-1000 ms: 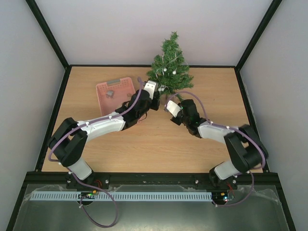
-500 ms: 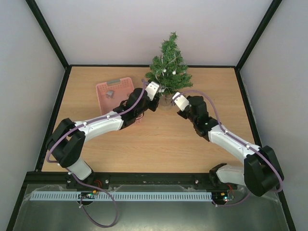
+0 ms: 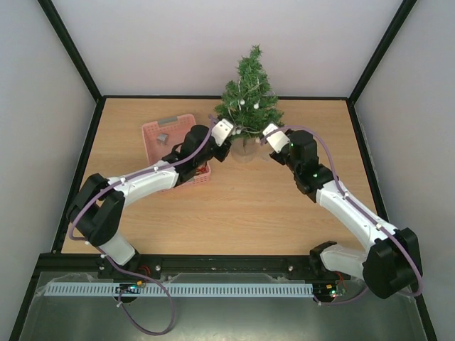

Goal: Decorate the small christmas tree
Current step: Wrap the decoration item around the Christmas tree.

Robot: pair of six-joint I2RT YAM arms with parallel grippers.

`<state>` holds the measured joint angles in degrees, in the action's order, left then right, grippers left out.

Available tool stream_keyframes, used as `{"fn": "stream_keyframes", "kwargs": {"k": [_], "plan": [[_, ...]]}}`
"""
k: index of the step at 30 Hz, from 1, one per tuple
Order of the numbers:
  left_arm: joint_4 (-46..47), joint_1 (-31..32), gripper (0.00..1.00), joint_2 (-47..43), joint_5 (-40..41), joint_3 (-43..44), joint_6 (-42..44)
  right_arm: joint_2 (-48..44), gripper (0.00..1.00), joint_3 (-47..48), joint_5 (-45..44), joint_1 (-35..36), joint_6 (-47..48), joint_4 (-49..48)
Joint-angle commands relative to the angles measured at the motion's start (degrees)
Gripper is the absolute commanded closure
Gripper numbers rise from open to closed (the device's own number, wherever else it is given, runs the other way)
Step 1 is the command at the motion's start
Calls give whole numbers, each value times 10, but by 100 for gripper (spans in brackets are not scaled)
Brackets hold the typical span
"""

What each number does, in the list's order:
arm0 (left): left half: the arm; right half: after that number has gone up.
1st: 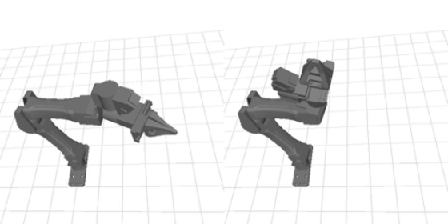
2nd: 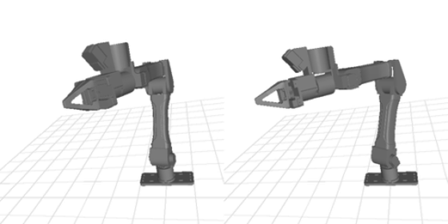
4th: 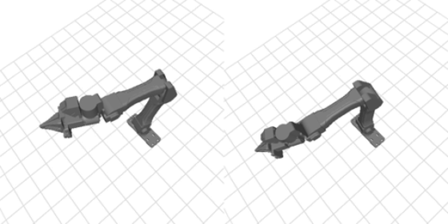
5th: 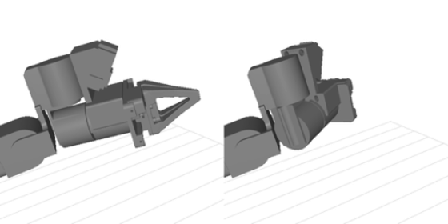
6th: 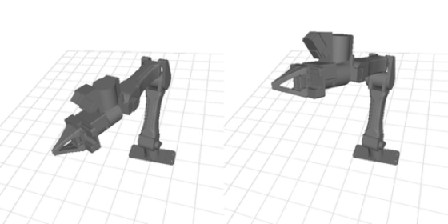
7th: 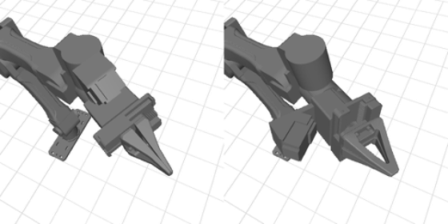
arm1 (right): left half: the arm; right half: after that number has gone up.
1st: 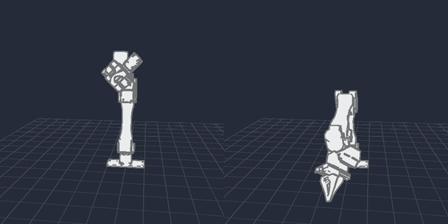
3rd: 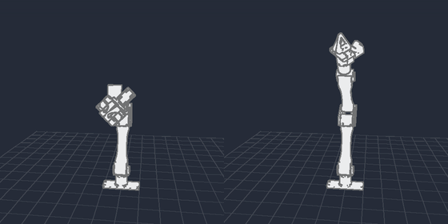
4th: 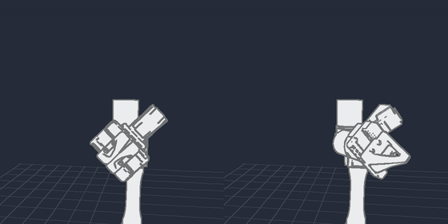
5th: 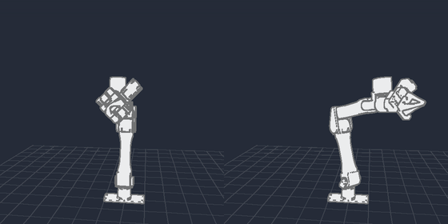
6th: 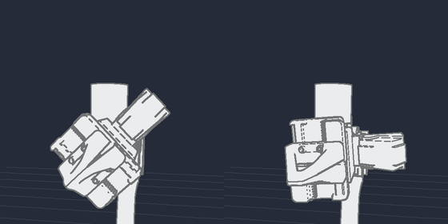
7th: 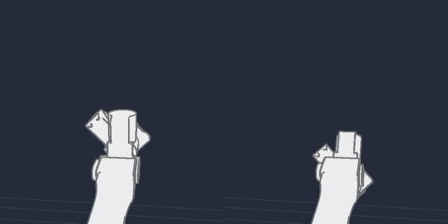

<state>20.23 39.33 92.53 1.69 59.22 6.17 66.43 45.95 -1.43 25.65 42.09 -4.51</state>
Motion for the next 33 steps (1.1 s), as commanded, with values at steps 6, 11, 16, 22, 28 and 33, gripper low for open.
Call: {"fn": "stream_keyframes", "kwargs": {"k": [6,11,16,22,28,33], "plan": [[35,-29,98,-11,-55,25,50,23,98,62,26,-35,42,11],[41,-36,98,-7,-71,24,48,49,98,85,47,-46,49,7],[47,-43,98,0,-88,24,47,76,98,100,62,-62,55,-7],[42,-55,98,1,-101,26,57,84,98,115,74,-72,65,3],[44,-62,98,3,-115,32,71,86,98,134,73,-73,73,15],[40,-65,98,10,-122,39,70,104,98,137,87,-79,80,5]]}}
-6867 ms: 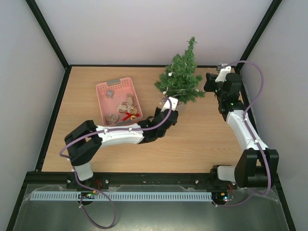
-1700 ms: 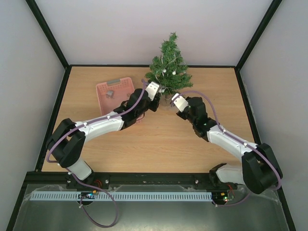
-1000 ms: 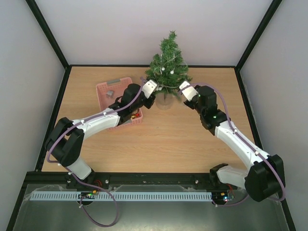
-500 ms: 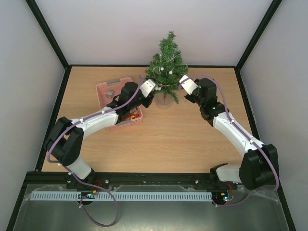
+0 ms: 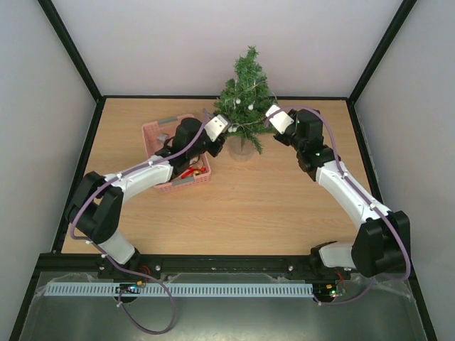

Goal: Decorate the small christmas tree
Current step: Wrap the decoration item around the Christmas tree.

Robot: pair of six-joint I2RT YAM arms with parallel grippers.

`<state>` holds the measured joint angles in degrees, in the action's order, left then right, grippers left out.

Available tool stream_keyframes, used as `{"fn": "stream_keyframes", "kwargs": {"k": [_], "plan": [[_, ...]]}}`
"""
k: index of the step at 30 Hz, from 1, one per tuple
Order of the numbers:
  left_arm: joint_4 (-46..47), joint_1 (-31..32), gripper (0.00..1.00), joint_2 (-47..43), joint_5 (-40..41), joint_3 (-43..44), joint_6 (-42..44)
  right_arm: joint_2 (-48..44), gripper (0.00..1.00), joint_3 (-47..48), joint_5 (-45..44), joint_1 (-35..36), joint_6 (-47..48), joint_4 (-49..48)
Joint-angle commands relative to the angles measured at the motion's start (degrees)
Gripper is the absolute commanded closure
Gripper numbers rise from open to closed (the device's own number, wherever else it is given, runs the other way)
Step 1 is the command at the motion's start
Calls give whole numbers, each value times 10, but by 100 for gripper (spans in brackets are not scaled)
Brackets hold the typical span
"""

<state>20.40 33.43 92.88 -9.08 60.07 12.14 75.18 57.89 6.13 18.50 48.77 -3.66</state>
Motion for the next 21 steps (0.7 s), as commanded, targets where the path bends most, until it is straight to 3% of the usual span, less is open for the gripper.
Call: {"fn": "stream_keyframes", "kwargs": {"k": [1,8,13,17,21], "plan": [[38,-6,98,7,-15,31,11,18,98,12,17,-11,14,-10],[32,-12,98,17,-14,38,11,27,91,-3,52,-21,10,-11],[34,-19,98,20,-7,42,14,15,81,-15,70,-21,-3,2],[35,-25,98,28,-4,49,15,-3,77,-11,66,-22,-42,31],[38,-32,98,36,-5,57,14,-32,65,-10,85,-23,-116,65]]}}
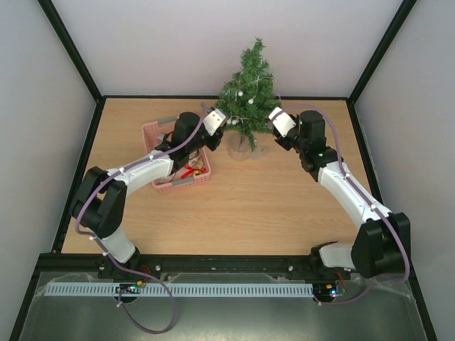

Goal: Decorate the small christmas tree
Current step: Wrap the decoration item around the Christmas tree.

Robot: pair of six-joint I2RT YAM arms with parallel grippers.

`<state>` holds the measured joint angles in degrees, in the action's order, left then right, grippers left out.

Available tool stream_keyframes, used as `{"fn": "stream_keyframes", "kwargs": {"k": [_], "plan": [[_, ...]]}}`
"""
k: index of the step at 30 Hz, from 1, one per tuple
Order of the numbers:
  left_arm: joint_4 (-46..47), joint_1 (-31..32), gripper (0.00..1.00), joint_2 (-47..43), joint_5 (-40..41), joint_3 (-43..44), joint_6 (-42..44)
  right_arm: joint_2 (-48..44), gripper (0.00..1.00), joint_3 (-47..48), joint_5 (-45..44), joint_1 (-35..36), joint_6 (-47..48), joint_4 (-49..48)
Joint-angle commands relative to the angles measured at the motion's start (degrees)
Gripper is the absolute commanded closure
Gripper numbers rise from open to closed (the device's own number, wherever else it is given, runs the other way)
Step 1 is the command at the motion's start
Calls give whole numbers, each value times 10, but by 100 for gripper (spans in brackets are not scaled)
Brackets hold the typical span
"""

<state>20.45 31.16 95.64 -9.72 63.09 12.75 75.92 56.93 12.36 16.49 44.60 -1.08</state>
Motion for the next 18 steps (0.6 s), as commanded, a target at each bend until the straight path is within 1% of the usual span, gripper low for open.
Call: {"fn": "stream_keyframes", "kwargs": {"k": [1,3,5,8,13,15,17,18], "plan": [[39,-11,98,10,-1,28,7,-45,63,0,29,-3,-92,49],[38,-14,98,14,-3,35,7,-57,62,0,37,-3,-149,62],[36,-17,98,19,-7,41,7,-72,60,-9,42,-3,-227,49],[35,-18,97,23,-8,46,7,-97,56,-29,13,-3,-411,7],[36,-20,97,26,-4,51,2,-161,56,-126,7,-2,-602,-98],[39,-21,97,25,-10,48,2,-178,52,-165,-35,-2,-692,-122],[48,-22,96,23,-17,41,3,-178,50,-193,-78,-3,-781,-124],[53,-22,96,22,-22,36,3,-173,50,-203,-85,-2,-826,-125]]}}
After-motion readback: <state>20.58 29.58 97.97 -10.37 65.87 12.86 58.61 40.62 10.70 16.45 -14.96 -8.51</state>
